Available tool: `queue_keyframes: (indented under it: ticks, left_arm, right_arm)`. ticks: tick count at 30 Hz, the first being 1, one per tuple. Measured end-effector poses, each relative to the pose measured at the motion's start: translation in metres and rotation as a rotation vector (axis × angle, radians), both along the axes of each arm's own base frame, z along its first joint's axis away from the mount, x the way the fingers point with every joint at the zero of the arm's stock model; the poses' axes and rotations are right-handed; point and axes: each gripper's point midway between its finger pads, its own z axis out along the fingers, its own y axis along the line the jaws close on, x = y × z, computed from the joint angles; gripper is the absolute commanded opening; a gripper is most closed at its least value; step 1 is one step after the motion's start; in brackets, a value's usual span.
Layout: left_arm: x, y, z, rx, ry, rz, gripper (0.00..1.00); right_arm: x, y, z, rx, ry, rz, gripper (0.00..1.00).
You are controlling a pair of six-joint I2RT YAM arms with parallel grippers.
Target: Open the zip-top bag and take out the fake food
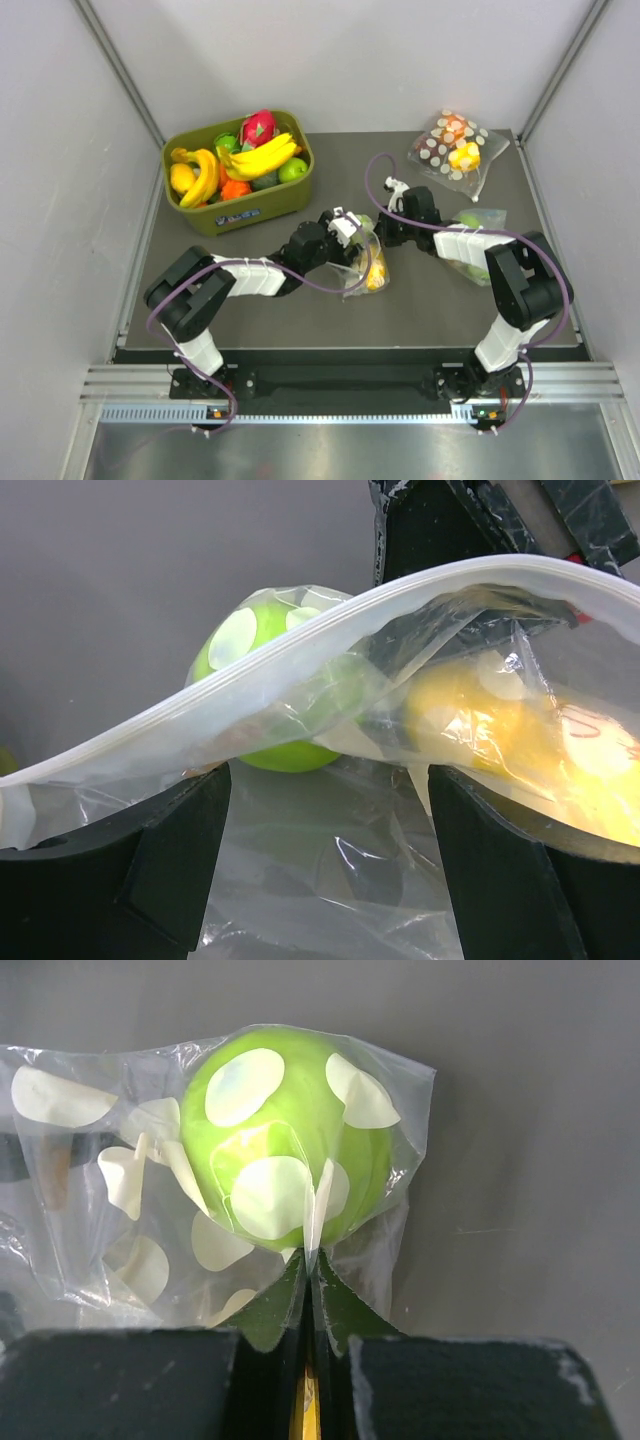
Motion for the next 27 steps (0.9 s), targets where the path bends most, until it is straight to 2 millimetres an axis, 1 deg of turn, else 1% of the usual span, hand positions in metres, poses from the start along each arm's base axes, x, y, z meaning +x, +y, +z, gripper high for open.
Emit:
queue_keyframes:
  ticks: [4, 9, 10, 12, 13, 14, 16, 17, 19, 20, 21, 24, 27]
  left_arm:
    - [0.003, 0.0, 0.001, 0.007, -0.012, -0.001, 0.85]
    - [0.016, 0.005, -0.002, 0.016, -0.015, 0.013, 0.85]
    - [0.018, 0.006, -0.003, 0.017, -0.013, 0.017, 0.85]
    - [0.023, 0.007, -0.005, 0.016, -0.009, 0.019, 0.79]
    - [0.024, 0.008, -0.005, 0.014, -0.005, 0.017, 0.73]
    - [0.024, 0.008, -0.006, 0.011, -0.002, 0.011, 0.52]
    - [0.022, 0.004, -0.005, 0.002, 0.003, -0.012, 0.37]
    - [0.022, 0.002, -0.004, -0.003, 0.006, -0.021, 0.25]
    - [0.019, -0.002, -0.003, -0.012, 0.009, -0.043, 0.11]
    - [0.018, -0.003, -0.002, -0.015, 0.012, -0.05, 0.08]
    - [0.017, -0.003, -0.003, -0.017, 0.016, -0.056, 0.02]
    - [0.013, -0.003, -0.004, -0.019, 0.031, -0.066, 0.0]
    - [0.003, 0.002, -0.002, -0.021, 0.049, -0.074, 0.0]
  right_arm:
    - [-0.003, 0.004, 0.003, 0.014, 0.001, 0.036, 0.0]
    - [-0.015, 0.01, 0.005, 0.055, 0.032, 0.102, 0.0]
    - [-0.017, 0.012, 0.006, 0.066, 0.036, 0.117, 0.0]
    - [-0.021, 0.015, 0.008, 0.083, 0.042, 0.143, 0.0]
    - [-0.023, 0.017, 0.008, 0.089, 0.046, 0.153, 0.0]
    - [-0.025, 0.018, 0.009, 0.096, 0.049, 0.162, 0.0]
    - [-0.027, 0.019, 0.01, 0.104, 0.053, 0.174, 0.0]
    - [-0.027, 0.019, 0.01, 0.108, 0.056, 0.177, 0.0]
    - [-0.027, 0.018, 0.011, 0.118, 0.061, 0.18, 0.0]
    - [-0.027, 0.016, 0.011, 0.122, 0.063, 0.178, 0.0]
    - [-0.026, 0.014, 0.012, 0.125, 0.068, 0.173, 0.0]
    - [-0.021, 0.005, 0.014, 0.146, 0.084, 0.136, 0.0]
    - [-0.012, -0.012, 0.017, 0.168, 0.088, 0.077, 0.0]
